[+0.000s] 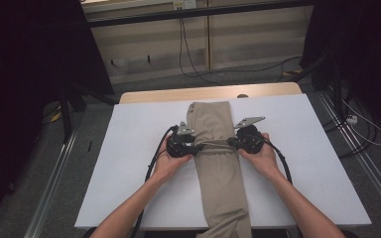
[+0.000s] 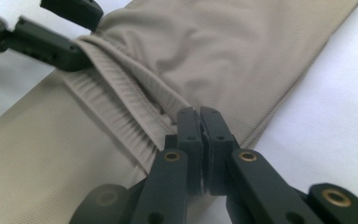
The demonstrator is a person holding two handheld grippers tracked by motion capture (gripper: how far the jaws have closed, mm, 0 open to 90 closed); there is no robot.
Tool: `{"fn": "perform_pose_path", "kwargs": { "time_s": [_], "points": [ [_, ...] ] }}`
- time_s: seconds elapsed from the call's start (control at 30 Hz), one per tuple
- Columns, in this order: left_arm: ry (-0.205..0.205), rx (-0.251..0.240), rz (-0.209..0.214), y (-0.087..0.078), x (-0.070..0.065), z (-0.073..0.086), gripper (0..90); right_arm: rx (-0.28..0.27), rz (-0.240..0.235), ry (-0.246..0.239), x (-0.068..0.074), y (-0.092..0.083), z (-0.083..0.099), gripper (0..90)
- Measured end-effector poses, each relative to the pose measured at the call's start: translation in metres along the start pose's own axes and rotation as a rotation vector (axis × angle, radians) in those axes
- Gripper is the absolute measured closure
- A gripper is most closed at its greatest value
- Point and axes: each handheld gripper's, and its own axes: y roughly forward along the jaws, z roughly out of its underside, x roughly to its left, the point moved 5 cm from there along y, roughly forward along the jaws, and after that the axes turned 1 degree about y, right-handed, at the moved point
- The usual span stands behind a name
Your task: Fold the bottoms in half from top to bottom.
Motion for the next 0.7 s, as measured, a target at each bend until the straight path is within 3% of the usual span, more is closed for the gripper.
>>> {"fn": "perform_pose_path", "kwargs": {
  "time_s": [0.1,0.17,0.3,0.4,0.53,0.6,0.7],
  "points": [
    [-0.021,-0.009,0.003,0.001,0.0,-0.003,70.1,0.006,-0.005,-0.008,0.001,0.0,0.0,85.9],
    [-0.028,-0.004,0.012,0.002,0.0,-0.006,76.7,0.003,-0.015,0.002,0.001,0.0,0.0,74.1],
    [-0.04,0.008,0.018,0.003,0.003,-0.012,83.1,-0.048,-0.041,0.002,0.001,-0.003,-0.005,59.2],
    [-0.075,0.011,0.042,0.006,0.007,-0.013,83.9,-0.067,-0.061,-0.011,0.004,-0.002,-0.006,49.9],
    [-0.1,0.024,0.053,0.008,0.011,-0.014,84.4,-0.046,-0.072,-0.036,0.009,0.002,-0.005,45.8],
    [-0.107,0.021,0.052,0.009,0.01,-0.015,84.4,-0.032,-0.054,-0.052,0.01,0.005,-0.004,54.1],
    [-0.113,0.022,0.043,0.01,0.012,-0.016,84.4,-0.047,-0.074,-0.043,0.011,0.004,-0.005,49.0]
  ]
}}
